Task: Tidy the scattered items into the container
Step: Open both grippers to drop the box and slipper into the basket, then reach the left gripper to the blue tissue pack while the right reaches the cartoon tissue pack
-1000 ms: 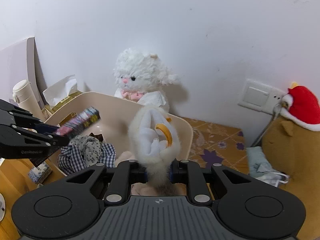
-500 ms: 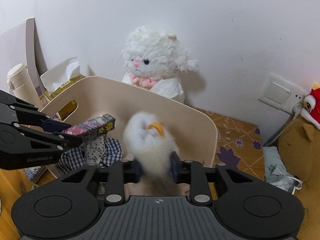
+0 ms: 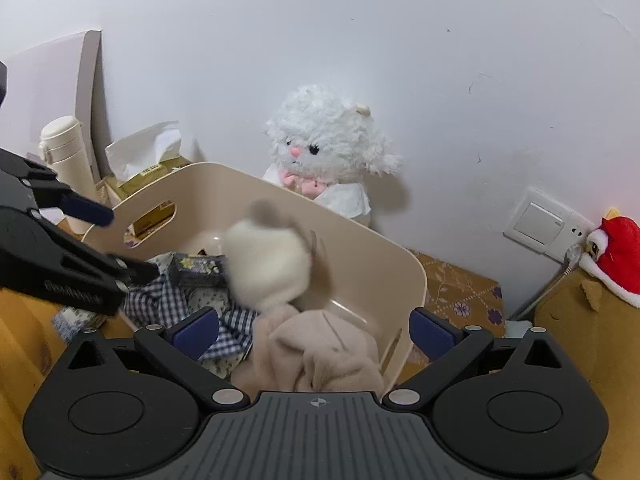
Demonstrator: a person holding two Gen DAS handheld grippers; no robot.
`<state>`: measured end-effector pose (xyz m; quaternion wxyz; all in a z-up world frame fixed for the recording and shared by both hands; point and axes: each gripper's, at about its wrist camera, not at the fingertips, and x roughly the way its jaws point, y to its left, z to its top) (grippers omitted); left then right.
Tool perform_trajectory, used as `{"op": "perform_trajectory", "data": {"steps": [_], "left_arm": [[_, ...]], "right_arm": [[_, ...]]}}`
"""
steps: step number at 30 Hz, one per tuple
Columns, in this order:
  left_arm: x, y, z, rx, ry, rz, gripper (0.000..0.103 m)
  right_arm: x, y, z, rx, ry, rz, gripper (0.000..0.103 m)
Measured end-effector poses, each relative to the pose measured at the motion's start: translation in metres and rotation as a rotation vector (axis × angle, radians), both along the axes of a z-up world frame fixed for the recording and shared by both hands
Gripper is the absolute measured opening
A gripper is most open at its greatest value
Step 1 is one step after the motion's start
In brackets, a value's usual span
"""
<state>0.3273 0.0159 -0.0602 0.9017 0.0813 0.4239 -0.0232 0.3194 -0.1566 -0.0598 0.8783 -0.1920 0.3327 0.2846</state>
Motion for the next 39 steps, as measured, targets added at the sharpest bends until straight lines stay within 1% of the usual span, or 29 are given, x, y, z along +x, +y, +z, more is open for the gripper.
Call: {"op": "perform_trajectory", "data": {"steps": [4,6,8,12,16,20,23,27,33,39], "left_arm": [[-0.017,0.018,0.007,-0.033,-0.018,0.058,0.074],[-0.027,0.03,0.008,-0.042,-0.025,0.102,0.079],[-0.034,0.039,0.007,-0.035,-0.028,0.138,0.081],[-0.046,0.057,0.002,-0.03,-0.011,0.191,0.081],[-0.058,0.072,-0.009,-0.031,0.025,0.232,0.081],[-0.06,0.084,-0.026,-0.022,0.083,0.248,0.081],[-0.059,0.09,-0.042,-0.042,0.153,0.254,0.081],[-0.058,0.092,-0.06,-0.036,0.202,0.269,0.081],[-0.053,0.09,-0.081,0.001,0.246,0.26,0.081],[-0.046,0.092,-0.092,-0.003,0.278,0.265,0.081]], "right_arm": [[-0.011,-0.012,0.002,-0.004,-0.006,-0.01,0.103],[-0.016,-0.02,0.002,-0.007,-0.006,-0.019,0.103],[-0.02,-0.027,0.001,-0.011,-0.002,-0.031,0.103],[-0.025,-0.046,-0.004,-0.02,0.014,-0.065,0.103],[-0.026,-0.066,-0.013,-0.023,0.046,-0.106,0.103],[-0.027,-0.084,-0.025,-0.029,0.078,-0.151,0.103],[-0.026,-0.095,-0.037,-0.031,0.11,-0.185,0.103],[-0.025,-0.106,-0.054,-0.043,0.15,-0.224,0.103],[-0.018,-0.112,-0.079,-0.061,0.219,-0.259,0.103],[-0.01,-0.107,-0.099,-0.036,0.302,-0.293,0.103]]}}
